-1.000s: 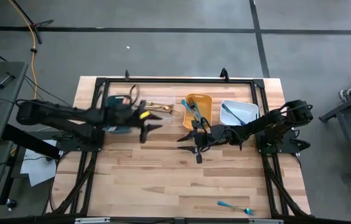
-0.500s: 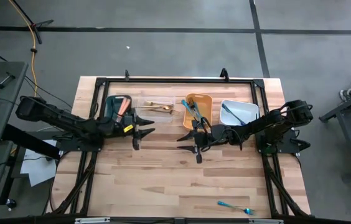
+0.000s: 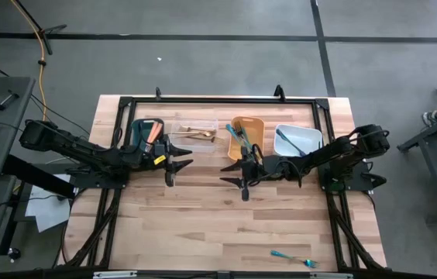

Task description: Sort silverware by color (type)

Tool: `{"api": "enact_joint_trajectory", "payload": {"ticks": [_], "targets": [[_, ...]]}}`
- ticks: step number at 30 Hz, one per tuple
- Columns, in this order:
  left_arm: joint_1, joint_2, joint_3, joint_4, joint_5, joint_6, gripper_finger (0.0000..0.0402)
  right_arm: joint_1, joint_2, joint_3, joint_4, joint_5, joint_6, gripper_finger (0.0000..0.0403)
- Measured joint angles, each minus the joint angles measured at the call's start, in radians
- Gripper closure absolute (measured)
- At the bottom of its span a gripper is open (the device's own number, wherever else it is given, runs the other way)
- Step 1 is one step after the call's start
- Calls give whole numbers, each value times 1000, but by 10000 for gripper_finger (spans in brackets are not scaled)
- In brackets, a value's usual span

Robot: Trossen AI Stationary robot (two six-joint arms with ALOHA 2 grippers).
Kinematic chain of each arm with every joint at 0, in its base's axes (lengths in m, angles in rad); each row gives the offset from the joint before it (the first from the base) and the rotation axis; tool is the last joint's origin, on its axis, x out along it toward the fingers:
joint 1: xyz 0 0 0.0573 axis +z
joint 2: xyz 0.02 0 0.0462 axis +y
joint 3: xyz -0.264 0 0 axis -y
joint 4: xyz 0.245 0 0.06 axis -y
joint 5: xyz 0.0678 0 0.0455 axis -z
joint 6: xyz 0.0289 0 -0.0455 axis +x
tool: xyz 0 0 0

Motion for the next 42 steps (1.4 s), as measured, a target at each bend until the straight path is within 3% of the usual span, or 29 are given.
{"api": "enact_joint_trajectory", "payload": {"ticks": [16,23,25,30,33,36,39,42], "targets": [[1,0,0,1,7,-10,257,0,0,0,26,-3,-61,279],[1,0,0,2,8,-10,257,0,0,0,26,-8,-2,279],[1,0,0,2,8,-10,257,0,0,1,30,-79,70,279],[1,0,0,1,8,-9,257,51,-12,105,-31,-368,148,279],[1,1,0,1,8,-9,257,138,-19,226,-338,-360,128,279],[1,1,0,0,8,-10,257,234,-14,401,-848,-192,183,279],[1,1,0,-2,8,-34,257,322,24,557,-1331,-66,429,279],[1,1,0,-7,9,-44,257,405,61,654,-1603,-99,763,279]]}}
